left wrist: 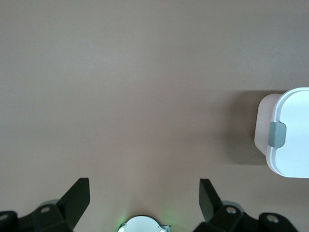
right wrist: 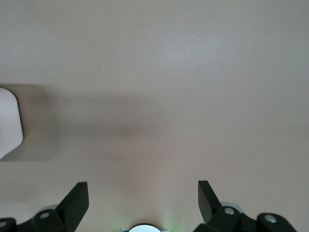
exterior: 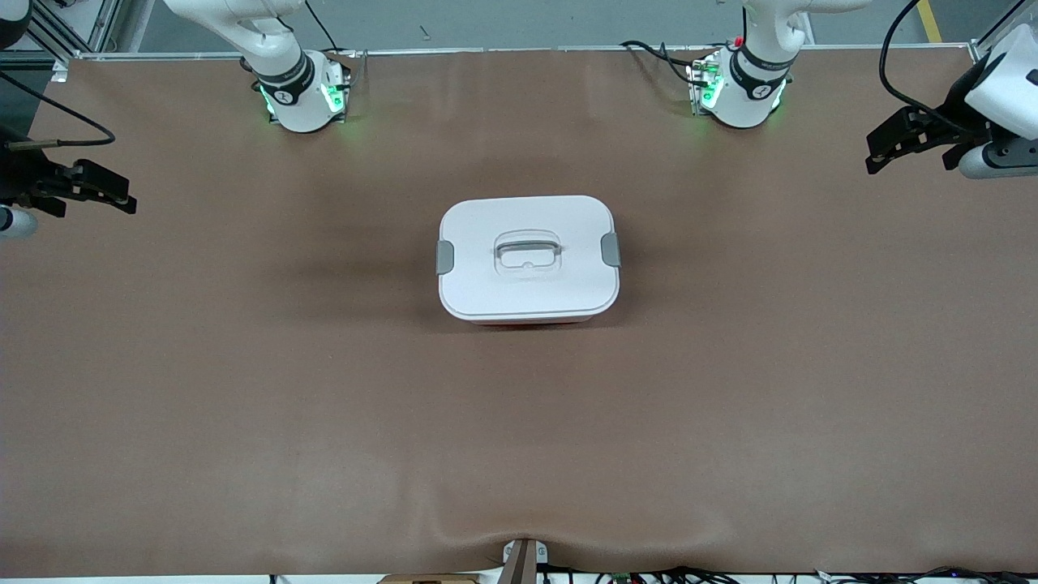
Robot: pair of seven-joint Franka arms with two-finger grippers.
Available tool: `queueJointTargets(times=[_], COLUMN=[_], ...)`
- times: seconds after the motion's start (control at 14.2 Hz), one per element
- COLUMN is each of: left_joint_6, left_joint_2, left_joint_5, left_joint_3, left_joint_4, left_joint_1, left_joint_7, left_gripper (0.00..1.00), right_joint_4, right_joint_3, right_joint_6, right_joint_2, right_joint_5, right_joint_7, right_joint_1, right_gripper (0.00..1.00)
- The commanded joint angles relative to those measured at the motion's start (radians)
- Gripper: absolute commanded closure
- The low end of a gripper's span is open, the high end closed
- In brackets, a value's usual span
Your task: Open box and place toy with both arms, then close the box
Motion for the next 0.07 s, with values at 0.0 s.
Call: queueJointTargets(times=[0.0], left_joint_6=[-0.009], left_joint_2=[-0.003], left_joint_5=[0.003], left_joint_3=[-0.001], left_joint_4=[-0.001], left_joint_1=[0.005], left_joint_7=[0.004], left_gripper=[0.0], right_joint_4=[-0.003], right_joint_3=[-0.001], right_joint_6=[0.005], right_joint_2=[-0.008], right_joint_5=[-0.001], right_joint_7=[0.008], right_joint_1=[0.006], right_gripper=[0.0])
